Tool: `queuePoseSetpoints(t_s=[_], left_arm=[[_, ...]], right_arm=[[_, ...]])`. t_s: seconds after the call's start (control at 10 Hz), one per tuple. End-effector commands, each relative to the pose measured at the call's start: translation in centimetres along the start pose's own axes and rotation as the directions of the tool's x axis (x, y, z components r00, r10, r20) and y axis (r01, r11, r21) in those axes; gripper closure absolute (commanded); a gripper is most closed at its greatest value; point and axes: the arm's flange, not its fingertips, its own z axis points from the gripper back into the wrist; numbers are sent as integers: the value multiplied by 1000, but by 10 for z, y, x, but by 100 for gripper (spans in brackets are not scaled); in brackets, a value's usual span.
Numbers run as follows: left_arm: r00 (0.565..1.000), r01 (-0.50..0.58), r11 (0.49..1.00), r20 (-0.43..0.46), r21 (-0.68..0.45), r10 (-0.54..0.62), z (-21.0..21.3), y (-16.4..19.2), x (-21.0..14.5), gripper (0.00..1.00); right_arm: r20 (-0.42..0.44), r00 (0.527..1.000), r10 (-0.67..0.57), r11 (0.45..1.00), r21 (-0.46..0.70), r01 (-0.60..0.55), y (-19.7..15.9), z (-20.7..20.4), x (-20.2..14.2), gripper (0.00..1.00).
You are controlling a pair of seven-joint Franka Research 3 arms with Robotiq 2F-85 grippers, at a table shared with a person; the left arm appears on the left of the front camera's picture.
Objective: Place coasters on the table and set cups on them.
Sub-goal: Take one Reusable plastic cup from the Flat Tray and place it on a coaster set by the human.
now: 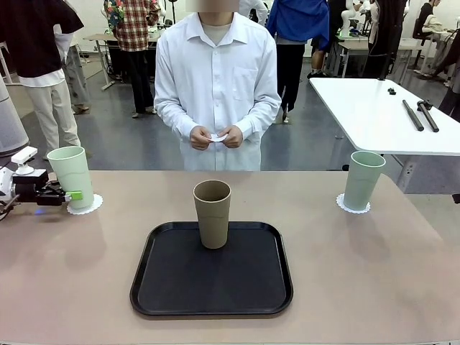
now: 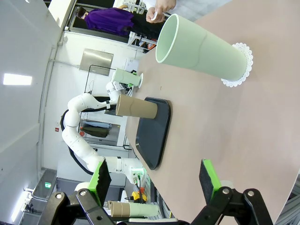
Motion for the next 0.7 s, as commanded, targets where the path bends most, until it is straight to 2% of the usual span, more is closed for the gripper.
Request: queuePoseSetpoints(t_s=[0.0, 0.6], left_arm=[[999, 35, 999, -27, -25, -36, -1, 5, -1, 18], [997, 73, 996, -30, -57, -75, -1, 5, -8, 18]], right_arm=[[-2, 1000, -14, 1000, -3, 14, 2, -1, 1, 0], [-2, 1000, -14, 1000, -3, 14, 2, -1, 1, 0]])
